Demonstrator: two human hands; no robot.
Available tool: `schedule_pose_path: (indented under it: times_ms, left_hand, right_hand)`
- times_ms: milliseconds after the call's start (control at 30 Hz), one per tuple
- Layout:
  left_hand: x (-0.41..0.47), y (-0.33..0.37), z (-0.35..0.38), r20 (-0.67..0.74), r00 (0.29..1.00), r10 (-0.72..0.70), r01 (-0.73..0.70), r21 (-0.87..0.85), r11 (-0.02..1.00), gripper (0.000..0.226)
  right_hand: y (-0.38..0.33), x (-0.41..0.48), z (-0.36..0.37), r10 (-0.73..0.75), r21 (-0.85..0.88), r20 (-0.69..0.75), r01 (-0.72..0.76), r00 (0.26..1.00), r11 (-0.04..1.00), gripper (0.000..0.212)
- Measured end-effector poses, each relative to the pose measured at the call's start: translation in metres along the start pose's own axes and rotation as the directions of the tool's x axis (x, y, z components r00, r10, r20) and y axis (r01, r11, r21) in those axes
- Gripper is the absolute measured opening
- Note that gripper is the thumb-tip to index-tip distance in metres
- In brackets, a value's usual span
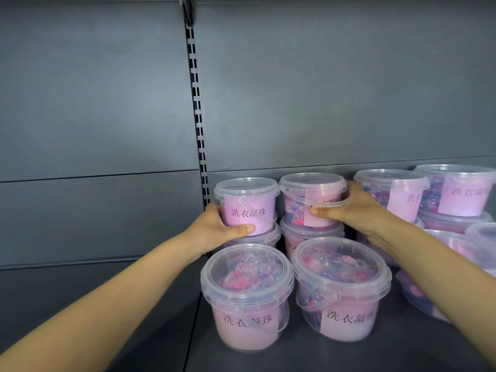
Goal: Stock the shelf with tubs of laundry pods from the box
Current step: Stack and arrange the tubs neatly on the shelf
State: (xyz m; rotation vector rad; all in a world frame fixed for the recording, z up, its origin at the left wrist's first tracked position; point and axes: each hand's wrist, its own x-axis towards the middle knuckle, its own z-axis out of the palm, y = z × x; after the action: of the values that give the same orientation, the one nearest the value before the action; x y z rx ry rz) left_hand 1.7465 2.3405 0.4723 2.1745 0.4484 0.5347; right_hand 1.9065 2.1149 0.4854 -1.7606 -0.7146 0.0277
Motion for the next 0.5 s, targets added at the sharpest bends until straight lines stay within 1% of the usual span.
schedule_pose_path:
  times_ms: [33, 67, 100, 133, 167, 200, 233, 267, 300, 367, 433, 500]
  left_hand:
    - [0.001, -0.001, -0.001, 0.009, 1.000, 0.003, -0.003, 0.018, 1.000, 0.105]
    - [0.000, 0.000, -0.002, 0.021, 1.000, 0.003, -0.004, 0.032, 0.999, 0.106]
    - [-0.002, 0.003, -0.003, 0.032, 0.999, 0.003, -0.004, 0.042, 0.999, 0.100]
    - [-0.005, 0.005, -0.004, 0.044, 0.999, 0.004, -0.007, 0.051, 0.999, 0.090]
    - [-0.007, 0.009, -0.005, 0.058, 0.998, 0.015, -0.019, 0.069, 0.997, 0.080]
    - [-0.010, 0.012, -0.006, 0.065, 0.998, 0.022, -0.029, 0.104, 0.994, 0.070]
    - [-0.014, 0.014, -0.007, 0.062, 0.998, 0.026, -0.035, 0.145, 0.989, 0.062]
    - [-0.018, 0.016, -0.009, 0.049, 0.998, 0.028, -0.037, 0.194, 0.980, 0.055]
    - [-0.023, 0.017, -0.012, 0.031, 0.999, 0.032, -0.039, 0.252, 0.967, 0.049]
    - [-0.036, 0.020, -0.018, 0.006, 0.998, 0.059, -0.057, 0.385, 0.921, 0.035]
    - [-0.048, 0.023, -0.022, 0.016, 0.994, 0.107, -0.102, 0.480, 0.871, 0.024]
    - [-0.059, 0.026, -0.024, 0.048, 0.985, 0.163, -0.163, 0.531, 0.831, 0.021]
  right_hand:
    - [0.000, 0.000, 0.000, 0.004, -0.014, 0.000, -0.004, 1.000, 1.000, 0.119]
    - [-0.001, -0.001, 0.000, 0.007, -0.030, 0.001, -0.007, 1.000, 1.000, 0.119]
    - [-0.003, -0.002, 0.000, 0.010, -0.047, -0.001, -0.010, 1.000, 0.999, 0.118]
    - [-0.007, -0.005, 0.000, 0.014, -0.068, -0.005, -0.014, 1.000, 0.998, 0.113]
    - [-0.014, -0.010, 0.001, 0.024, -0.091, -0.011, -0.025, 1.000, 0.995, 0.100]
    - [-0.020, -0.016, 0.001, 0.027, -0.122, -0.015, -0.029, 1.000, 0.992, 0.082]
    - [-0.025, -0.023, 0.000, 0.023, -0.178, -0.017, -0.025, 1.000, 0.984, 0.065]
    - [-0.028, -0.029, -0.001, 0.013, -0.261, -0.026, -0.019, 1.000, 0.965, 0.055]
    - [-0.031, -0.035, -0.003, 0.000, -0.367, -0.036, -0.013, 0.999, 0.930, 0.052]
    - [-0.037, -0.050, -0.009, -0.013, -0.555, -0.036, -0.009, 0.999, 0.832, 0.055]
    - [-0.045, -0.067, -0.014, 0.005, -0.679, -0.017, -0.015, 1.000, 0.734, 0.058]
    - [-0.054, -0.085, -0.019, 0.021, -0.792, 0.041, 0.020, 0.999, 0.610, 0.055]
